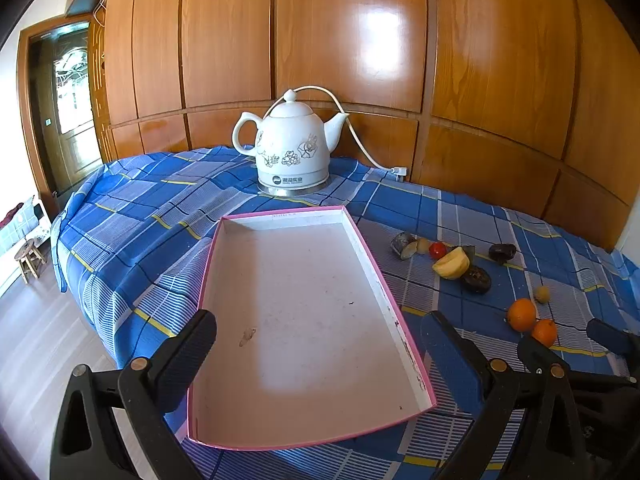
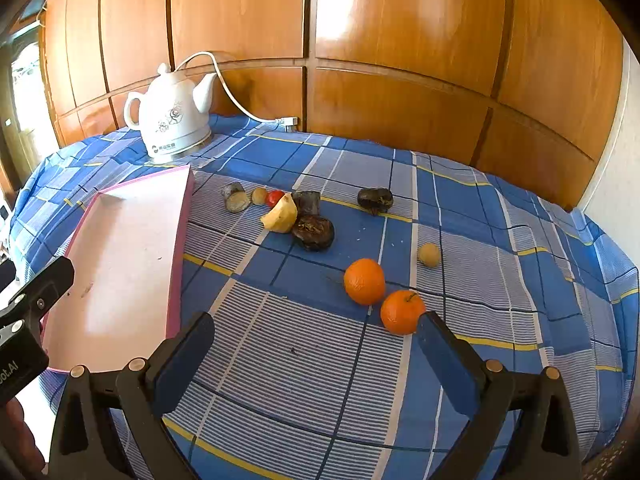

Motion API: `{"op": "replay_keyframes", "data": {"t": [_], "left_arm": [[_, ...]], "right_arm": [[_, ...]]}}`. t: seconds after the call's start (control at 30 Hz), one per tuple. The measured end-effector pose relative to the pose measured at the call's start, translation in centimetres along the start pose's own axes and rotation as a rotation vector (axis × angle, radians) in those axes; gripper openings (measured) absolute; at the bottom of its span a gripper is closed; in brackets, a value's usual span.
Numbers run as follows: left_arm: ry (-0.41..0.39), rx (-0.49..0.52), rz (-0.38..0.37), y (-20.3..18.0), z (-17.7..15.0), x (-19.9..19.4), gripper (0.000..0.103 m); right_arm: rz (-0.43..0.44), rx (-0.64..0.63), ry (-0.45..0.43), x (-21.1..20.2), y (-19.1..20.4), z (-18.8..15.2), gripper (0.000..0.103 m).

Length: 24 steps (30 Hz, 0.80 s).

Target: Organize fruits

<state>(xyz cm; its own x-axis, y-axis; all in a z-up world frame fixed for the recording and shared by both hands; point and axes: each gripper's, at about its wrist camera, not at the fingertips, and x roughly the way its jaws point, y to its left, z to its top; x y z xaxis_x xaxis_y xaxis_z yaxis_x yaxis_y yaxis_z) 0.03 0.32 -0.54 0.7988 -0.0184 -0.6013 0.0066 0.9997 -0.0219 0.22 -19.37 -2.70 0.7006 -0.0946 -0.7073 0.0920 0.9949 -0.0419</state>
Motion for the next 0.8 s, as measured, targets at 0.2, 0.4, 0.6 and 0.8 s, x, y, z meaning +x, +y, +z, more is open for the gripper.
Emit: {"op": "replay_keyframes", "data": {"t": [0.2,0.4,0.6,0.8], "left_arm": [[-0.003,0.000,-0.001,-0.01,0.06,-0.15,0.103],[-0.003,0.002,-0.004,0.05,0.10,-0.36,0.103],[-0.006,0.003,-0.005,-0.08,0.08,-0.45,0.103],[-0.011,0.003,-0.006,-0.07,0.16,-0.70,0.103]], "right_arm": [[0.000,-0.003,-0.007,-0.28,0.07,0.01,0.103],[0.006,-0.003,-0.007,-0.35,0.15,0.00,0.103],[0.003,-0.008,-0.014,-0.61,0.24,0.03,0.103],[0.005,-0.007,-0.019,-0.72,0.20,0.03,0.103]]}}
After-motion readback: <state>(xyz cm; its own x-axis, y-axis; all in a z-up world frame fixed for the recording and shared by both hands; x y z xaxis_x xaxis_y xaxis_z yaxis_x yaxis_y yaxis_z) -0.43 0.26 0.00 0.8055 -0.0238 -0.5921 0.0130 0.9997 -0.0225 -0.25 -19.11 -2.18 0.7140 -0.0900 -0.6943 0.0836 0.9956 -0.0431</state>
